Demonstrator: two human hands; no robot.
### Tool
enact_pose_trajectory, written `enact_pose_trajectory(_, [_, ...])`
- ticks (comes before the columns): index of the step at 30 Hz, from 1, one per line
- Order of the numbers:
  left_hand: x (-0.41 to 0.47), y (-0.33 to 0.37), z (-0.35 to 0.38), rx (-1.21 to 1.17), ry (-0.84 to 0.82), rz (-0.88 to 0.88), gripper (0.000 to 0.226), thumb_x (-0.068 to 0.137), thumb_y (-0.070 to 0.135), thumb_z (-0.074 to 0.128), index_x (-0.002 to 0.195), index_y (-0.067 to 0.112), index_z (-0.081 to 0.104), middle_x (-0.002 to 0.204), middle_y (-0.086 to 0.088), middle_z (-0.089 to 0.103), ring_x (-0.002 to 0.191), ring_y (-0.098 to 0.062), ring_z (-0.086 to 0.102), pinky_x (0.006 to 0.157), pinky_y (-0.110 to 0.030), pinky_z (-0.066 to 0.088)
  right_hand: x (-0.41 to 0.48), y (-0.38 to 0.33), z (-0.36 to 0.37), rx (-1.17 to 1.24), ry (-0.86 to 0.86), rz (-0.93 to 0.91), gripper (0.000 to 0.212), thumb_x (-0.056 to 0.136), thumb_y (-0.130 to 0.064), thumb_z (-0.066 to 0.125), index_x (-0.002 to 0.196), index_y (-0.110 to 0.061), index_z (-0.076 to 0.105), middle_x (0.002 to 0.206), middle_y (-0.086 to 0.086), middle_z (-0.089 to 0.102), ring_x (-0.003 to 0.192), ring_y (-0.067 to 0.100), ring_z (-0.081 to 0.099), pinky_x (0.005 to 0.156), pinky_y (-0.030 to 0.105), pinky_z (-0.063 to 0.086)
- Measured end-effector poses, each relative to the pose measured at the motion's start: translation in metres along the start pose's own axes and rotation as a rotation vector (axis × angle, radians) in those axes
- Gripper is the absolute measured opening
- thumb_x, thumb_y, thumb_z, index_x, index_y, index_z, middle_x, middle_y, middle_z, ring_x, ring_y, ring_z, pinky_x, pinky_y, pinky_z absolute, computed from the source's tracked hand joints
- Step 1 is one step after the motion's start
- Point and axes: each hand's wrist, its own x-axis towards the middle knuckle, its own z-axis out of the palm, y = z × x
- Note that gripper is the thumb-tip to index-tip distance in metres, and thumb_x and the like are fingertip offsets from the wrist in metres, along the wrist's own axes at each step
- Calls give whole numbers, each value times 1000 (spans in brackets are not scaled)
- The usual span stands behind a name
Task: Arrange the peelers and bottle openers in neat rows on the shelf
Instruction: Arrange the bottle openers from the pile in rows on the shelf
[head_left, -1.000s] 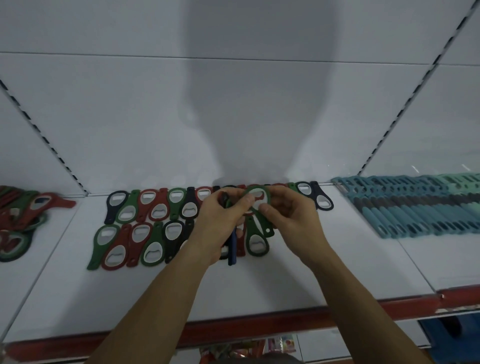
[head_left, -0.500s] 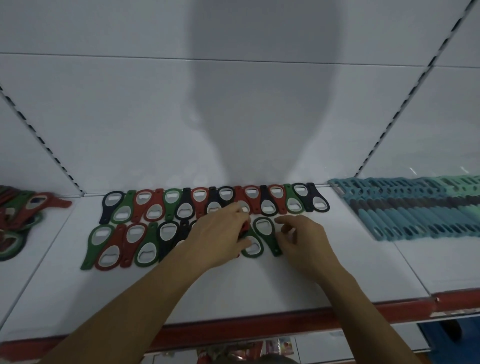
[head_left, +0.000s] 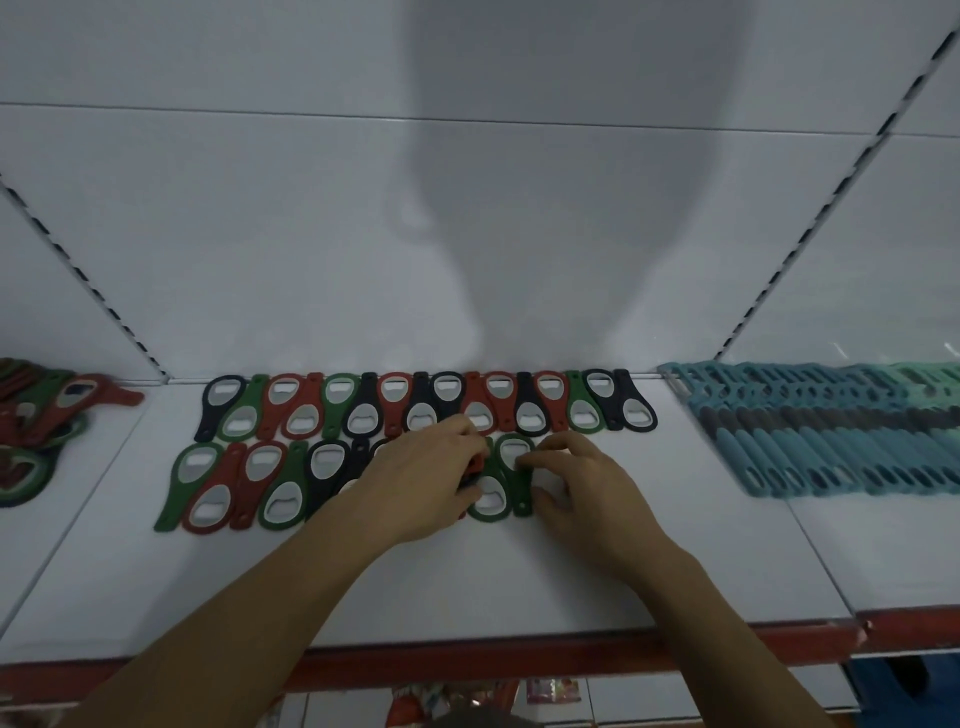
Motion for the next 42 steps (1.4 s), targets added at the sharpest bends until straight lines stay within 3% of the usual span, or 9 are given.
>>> enact_pose_trajectory(7, [7, 0, -1, -2, 67, -38, 51, 99, 34, 60, 148, 28, 47, 150, 12, 40, 113, -15, 61, 84, -32, 59, 33, -4, -6, -92, 144, -99, 40, 97, -17, 57, 137, -20, 60, 139, -2, 59, 126, 22, 49, 107, 43, 43])
enact_pose_trajectory(11, [11, 3, -1, 27, -26, -59, 61, 102, 37, 53, 159, 29, 31, 164, 12, 27, 133, -18, 53, 98, -38, 55, 41, 1, 5, -228, -53, -92, 49, 106, -43, 33, 153, -30, 37, 160, -10, 36, 149, 16, 24, 115, 47, 26])
enact_pose_trajectory(15, [10, 2, -5, 35, -52, -85, 61, 103, 37, 52, 159, 30, 31, 166, 12, 25, 139, -17, 48, 105, -39, 52, 40, 4, 15, -314, -61, -86, 53, 106, -48, 22, 154, -30, 37, 160, -10, 36, 149, 20, 24, 115, 46, 22])
enact_pose_trajectory(24, [13, 2, -6, -19, 71, -91, 51, 101, 35, 56, 150, 29, 45, 149, 12, 44, 123, -13, 57, 96, -29, 54, 36, 0, 10, -179, -34, -81, 52, 107, -46, 25, 156, -31, 29, 164, -11, 27, 153, 16, 14, 121, 44, 13])
enact_pose_trajectory(27, [16, 5, -10, -367, 318, -223, 38, 95, 23, 65, 131, 34, 59, 117, 17, 55, 96, 0, 58, 80, -12, 47, 28, -2, -13, 110, 182, -74, 36, 105, -31, 48, 141, -29, 52, 141, -11, 54, 132, 11, 45, 110, 31, 36])
enact_pose_trajectory(30, [24, 26, -19, -1466, 456, -389, 32, 96, 0, 54, 109, 24, 71, 85, 3, 62, 68, -11, 58, 62, -27, 49, 19, -15, -33, 604, 151, 12, 11, 99, -24, 61, 105, -34, 62, 100, -14, 67, 89, 7, 64, 72, 20, 52])
enact_pose_trajectory(32, [30, 45, -19, -1925, 503, -388, 29, 99, -3, 49, 111, 9, 72, 87, -9, 67, 76, -22, 67, 70, -37, 56, 18, -22, -37, 855, 70, 45, 9, 95, -19, 68, 93, -27, 63, 87, -7, 71, 75, 7, 67, 61, 17, 51])
enact_pose_trajectory(36, [34, 72, -13, -2107, 504, -360, 29, 107, 6, 41, 125, 5, 65, 117, -13, 75, 110, -30, 72, 80, -36, 62, 12, -20, -44, 936, 115, 158, 17, 88, -16, 78, 99, -14, 66, 79, 6, 75, 69, 16, 72, 56, 16, 50])
enact_pose_trajectory(42, [36, 64, -14, -1975, 453, -480, 30, 110, 20, 41, 128, 9, 63, 122, -8, 74, 111, -28, 72, 88, -44, 60, 10, -2, -61, 760, 94, 153, 22, 93, -15, 71, 108, -31, 70, 86, -10, 77, 77, 7, 72, 60, 17, 53])
